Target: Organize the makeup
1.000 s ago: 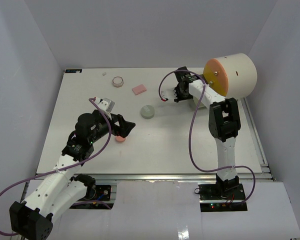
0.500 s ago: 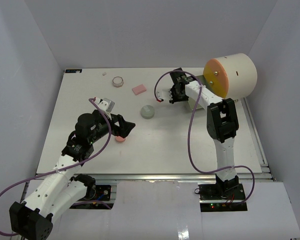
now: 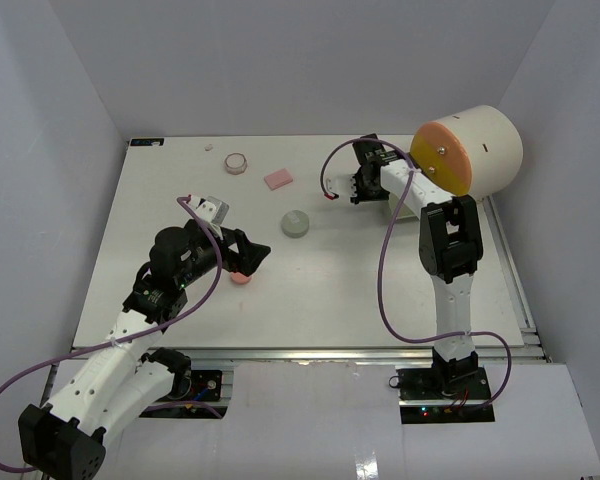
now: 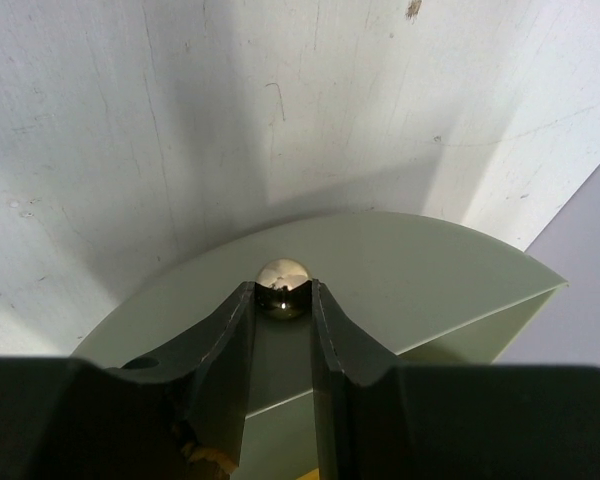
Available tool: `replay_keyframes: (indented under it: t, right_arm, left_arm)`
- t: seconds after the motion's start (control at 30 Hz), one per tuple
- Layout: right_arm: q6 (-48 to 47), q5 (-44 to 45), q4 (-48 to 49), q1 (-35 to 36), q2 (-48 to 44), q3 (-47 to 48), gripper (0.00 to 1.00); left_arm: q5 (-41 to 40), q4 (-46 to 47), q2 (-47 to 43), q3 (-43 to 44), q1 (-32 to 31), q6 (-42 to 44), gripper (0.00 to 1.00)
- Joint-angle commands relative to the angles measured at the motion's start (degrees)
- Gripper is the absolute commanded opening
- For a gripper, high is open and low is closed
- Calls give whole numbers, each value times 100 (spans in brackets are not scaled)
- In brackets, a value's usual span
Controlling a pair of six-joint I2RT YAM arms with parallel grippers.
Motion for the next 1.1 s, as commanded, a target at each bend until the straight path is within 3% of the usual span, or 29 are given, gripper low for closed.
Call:
replay_keyframes:
  t: [0.0,0.17,0.27,0.4,1.07]
  right_arm:
    - [35,233,-15,-88,-85,-206,31]
    - [-321,128,-11,-150,-448,-652,32]
    - [-1053,-367,93,-150,-961,-1352,33]
    - [-1645,-301,324,-148,-1284,-1839,32]
    - [-3131,-162,365,-193,-1562,-1914,31]
  left_arm:
    - [-15,7,-105,92,4,52,98]
    - [-15,7,-114,93,4,53,98]
    - [-7,7,-123,92,4,53,98]
    - [0,16,-114,91,4,53,98]
    - [-33,7,-116,93,4,71,98]
